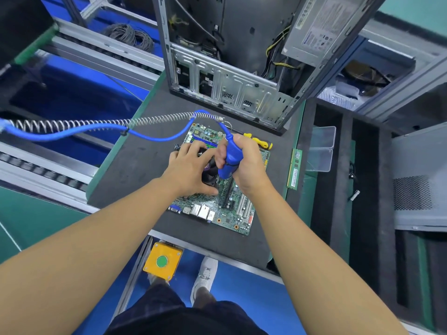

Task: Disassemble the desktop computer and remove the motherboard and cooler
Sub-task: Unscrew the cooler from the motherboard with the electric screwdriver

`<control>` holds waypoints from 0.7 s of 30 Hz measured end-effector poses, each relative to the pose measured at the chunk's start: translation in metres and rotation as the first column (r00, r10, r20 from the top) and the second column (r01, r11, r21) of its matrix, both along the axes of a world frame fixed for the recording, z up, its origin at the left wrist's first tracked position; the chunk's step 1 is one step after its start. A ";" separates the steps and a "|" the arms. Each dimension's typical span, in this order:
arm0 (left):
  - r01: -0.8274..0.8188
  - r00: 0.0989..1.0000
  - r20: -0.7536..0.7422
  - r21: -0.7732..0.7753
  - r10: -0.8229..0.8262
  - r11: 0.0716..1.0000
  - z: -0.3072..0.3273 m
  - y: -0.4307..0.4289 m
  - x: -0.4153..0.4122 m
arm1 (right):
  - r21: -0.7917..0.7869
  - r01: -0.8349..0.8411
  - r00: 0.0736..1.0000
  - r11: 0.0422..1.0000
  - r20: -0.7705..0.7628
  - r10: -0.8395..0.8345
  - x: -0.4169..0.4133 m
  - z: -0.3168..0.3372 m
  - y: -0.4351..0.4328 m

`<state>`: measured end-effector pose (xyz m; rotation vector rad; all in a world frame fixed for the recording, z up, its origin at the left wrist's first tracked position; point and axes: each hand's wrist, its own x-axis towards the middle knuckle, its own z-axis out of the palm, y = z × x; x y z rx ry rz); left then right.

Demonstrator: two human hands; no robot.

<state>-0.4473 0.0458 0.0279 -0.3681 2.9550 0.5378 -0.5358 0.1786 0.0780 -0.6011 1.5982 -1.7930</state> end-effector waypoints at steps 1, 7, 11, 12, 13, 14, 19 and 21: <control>-0.002 1.000 -0.002 0.002 0.002 1.000 0.000 0.000 0.000 | -0.007 0.002 1.000 1.000 0.006 -0.002 0.000 0.001 0.000; -0.024 1.000 -0.002 0.005 0.024 1.000 -0.002 0.003 0.000 | 0.054 0.005 0.999 0.999 -0.052 -0.002 0.007 0.007 -0.001; -0.056 0.998 -0.006 0.042 0.057 0.998 -0.002 0.005 -0.001 | 0.103 0.085 0.990 0.991 -0.117 -0.073 0.021 0.009 -0.002; -0.060 0.998 -0.005 0.049 0.061 0.997 -0.002 0.005 -0.001 | 0.089 0.102 0.990 0.991 -0.106 -0.092 0.023 0.009 -0.002; -0.061 0.998 -0.002 0.051 0.061 0.997 -0.002 0.005 -0.001 | 0.069 0.117 0.990 0.991 -0.091 -0.110 0.025 0.009 -0.001; -0.061 0.998 -0.001 0.049 0.061 0.997 -0.002 0.005 -0.001 | 0.056 0.127 0.989 0.990 -0.079 -0.123 0.026 0.011 0.000; -0.064 0.998 -0.005 0.048 0.065 0.997 -0.001 0.005 -0.002 | 0.091 0.105 0.990 0.990 -0.103 -0.096 0.026 0.015 0.001; -0.067 0.998 -0.007 0.041 0.068 0.997 -0.002 0.006 -0.002 | 0.086 0.088 0.991 0.992 -0.113 -0.078 0.027 0.017 0.001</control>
